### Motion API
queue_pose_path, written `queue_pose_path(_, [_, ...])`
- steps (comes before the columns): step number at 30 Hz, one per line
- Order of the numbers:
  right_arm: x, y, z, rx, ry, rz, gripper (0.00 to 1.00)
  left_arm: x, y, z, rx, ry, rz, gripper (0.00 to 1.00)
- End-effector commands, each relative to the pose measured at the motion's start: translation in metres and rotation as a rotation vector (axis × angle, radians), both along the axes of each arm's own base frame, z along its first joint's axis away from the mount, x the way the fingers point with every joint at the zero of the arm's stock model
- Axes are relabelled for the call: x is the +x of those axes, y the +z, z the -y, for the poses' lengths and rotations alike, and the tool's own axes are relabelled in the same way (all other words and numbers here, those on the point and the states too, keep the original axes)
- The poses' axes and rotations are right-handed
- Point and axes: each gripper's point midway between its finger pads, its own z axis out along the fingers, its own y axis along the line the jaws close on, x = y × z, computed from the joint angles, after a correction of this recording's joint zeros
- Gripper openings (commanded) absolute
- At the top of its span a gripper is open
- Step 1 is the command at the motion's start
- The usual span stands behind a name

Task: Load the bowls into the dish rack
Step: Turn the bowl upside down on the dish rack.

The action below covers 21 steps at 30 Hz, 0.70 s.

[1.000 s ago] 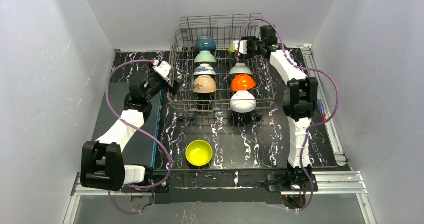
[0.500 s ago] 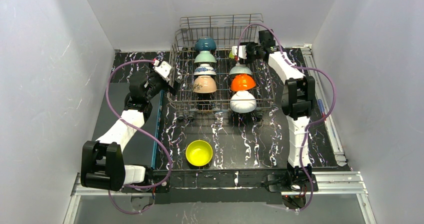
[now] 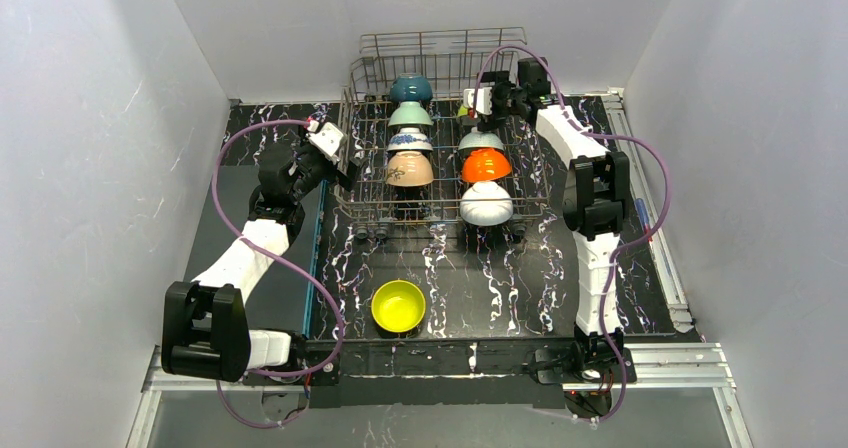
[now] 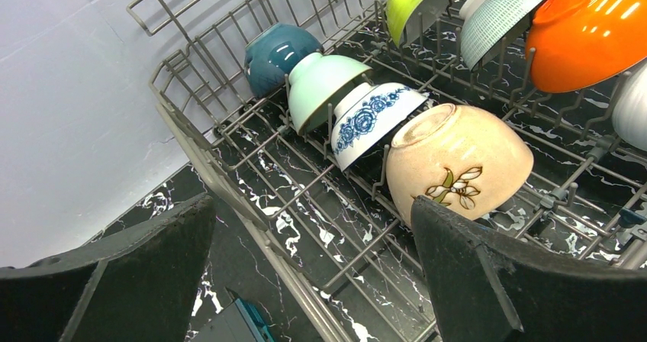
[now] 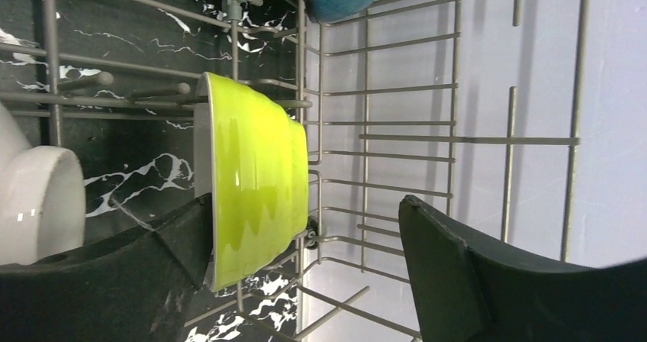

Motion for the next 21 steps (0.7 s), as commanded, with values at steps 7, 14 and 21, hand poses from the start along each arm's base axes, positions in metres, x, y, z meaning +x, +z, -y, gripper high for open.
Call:
queue_pose_path(7, [-0.003, 0.017, 0.013, -0.023, -0.063, 0.036, 0.99, -0.001, 0.004, -0.002, 0.001, 0.004, 0.025, 0.98])
queue_pose_path(14, [-0.009, 0.058, 0.031, -0.028, -0.162, 0.094, 0.99, -0.003, 0.013, -0.004, 0.006, 0.012, 0.051, 0.98])
queue_pose_path(21, [-0.025, 0.098, 0.048, -0.006, -0.251, 0.145, 0.99, -0.011, 0.041, -0.007, 0.020, 0.019, 0.136, 0.98])
